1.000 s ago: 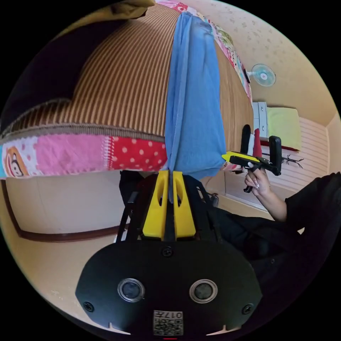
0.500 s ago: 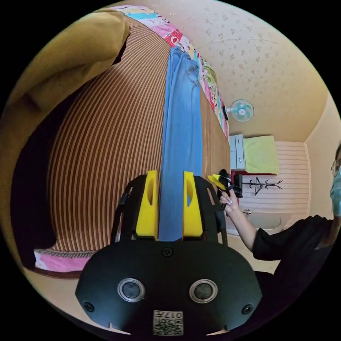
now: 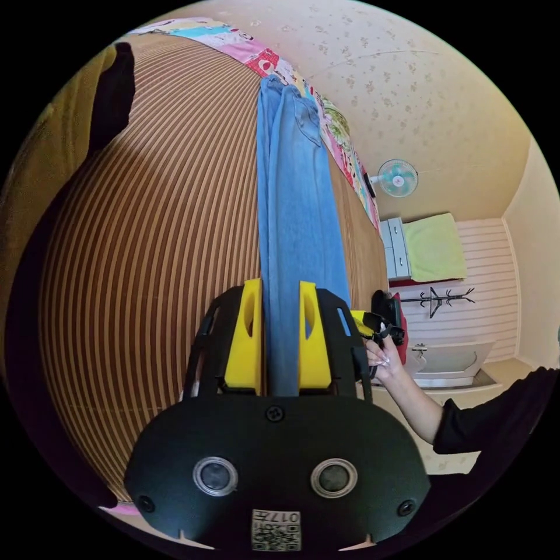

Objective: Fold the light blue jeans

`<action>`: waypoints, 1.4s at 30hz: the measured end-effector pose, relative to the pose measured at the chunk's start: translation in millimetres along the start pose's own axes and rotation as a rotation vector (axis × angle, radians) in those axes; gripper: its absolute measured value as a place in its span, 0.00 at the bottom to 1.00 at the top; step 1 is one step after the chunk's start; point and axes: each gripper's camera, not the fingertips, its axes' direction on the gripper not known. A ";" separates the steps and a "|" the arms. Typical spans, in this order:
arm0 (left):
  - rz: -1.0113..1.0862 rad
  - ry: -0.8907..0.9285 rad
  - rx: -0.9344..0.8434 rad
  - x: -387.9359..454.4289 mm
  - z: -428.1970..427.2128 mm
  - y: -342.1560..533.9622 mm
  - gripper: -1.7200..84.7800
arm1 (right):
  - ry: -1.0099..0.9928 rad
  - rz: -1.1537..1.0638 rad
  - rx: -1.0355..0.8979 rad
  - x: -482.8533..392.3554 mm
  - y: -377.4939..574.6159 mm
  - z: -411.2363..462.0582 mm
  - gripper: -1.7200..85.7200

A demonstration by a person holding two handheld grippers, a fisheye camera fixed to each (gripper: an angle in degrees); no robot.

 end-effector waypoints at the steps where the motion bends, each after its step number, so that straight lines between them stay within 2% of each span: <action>1: -0.015 0.021 0.007 -5.6 -1.1 4.5 0.13 | -0.028 0.017 0.017 7.3 3.0 -3.7 0.12; 6: -0.041 0.145 -0.071 -32.8 8.4 -19.6 0.09 | -0.095 0.006 0.015 23.7 -40.5 -5.1 0.08; 11: -0.047 0.248 -0.173 -49.0 18.0 -38.2 0.03 | -0.167 -0.034 -0.084 19.0 -92.8 1.5 0.05; 14: 0.006 0.377 -0.104 -43.7 -6.5 -23.9 0.02 | -0.228 -0.075 -0.092 8.2 -86.3 -14.9 0.04; 18: 0.108 0.568 -0.025 -18.4 -48.6 7.1 0.02 | -0.415 -0.151 -0.045 -27.9 -42.1 -66.7 0.03; 20: 0.190 0.637 -0.016 15.7 -76.6 32.7 0.02 | -0.436 -0.208 -0.065 -58.2 -16.4 -87.8 0.03; 24: 0.310 0.657 -0.013 83.6 -122.0 74.1 0.01 | -0.363 -0.330 -0.094 -144.5 48.8 -141.2 0.02; 28: 0.480 0.785 0.020 170.6 -178.5 114.4 0.01 | -0.441 -0.430 -0.069 -219.8 93.9 -191.5 0.02; 32: 0.670 0.881 0.080 260.4 -233.4 133.7 0.01 | -0.447 -0.652 -0.055 -327.1 127.3 -247.2 0.02; 36: 0.768 0.863 0.182 320.4 -273.1 125.9 0.01 | -0.350 -0.810 -0.009 -416.6 128.3 -284.4 0.03; 39: 0.726 0.742 0.239 344.1 -281.6 99.5 0.01 | -0.201 -0.772 0.035 -438.1 95.5 -291.7 0.02; 42: 0.610 0.532 0.242 348.4 -263.5 57.6 0.02 | -0.044 -0.723 0.058 -429.7 44.7 -279.4 0.02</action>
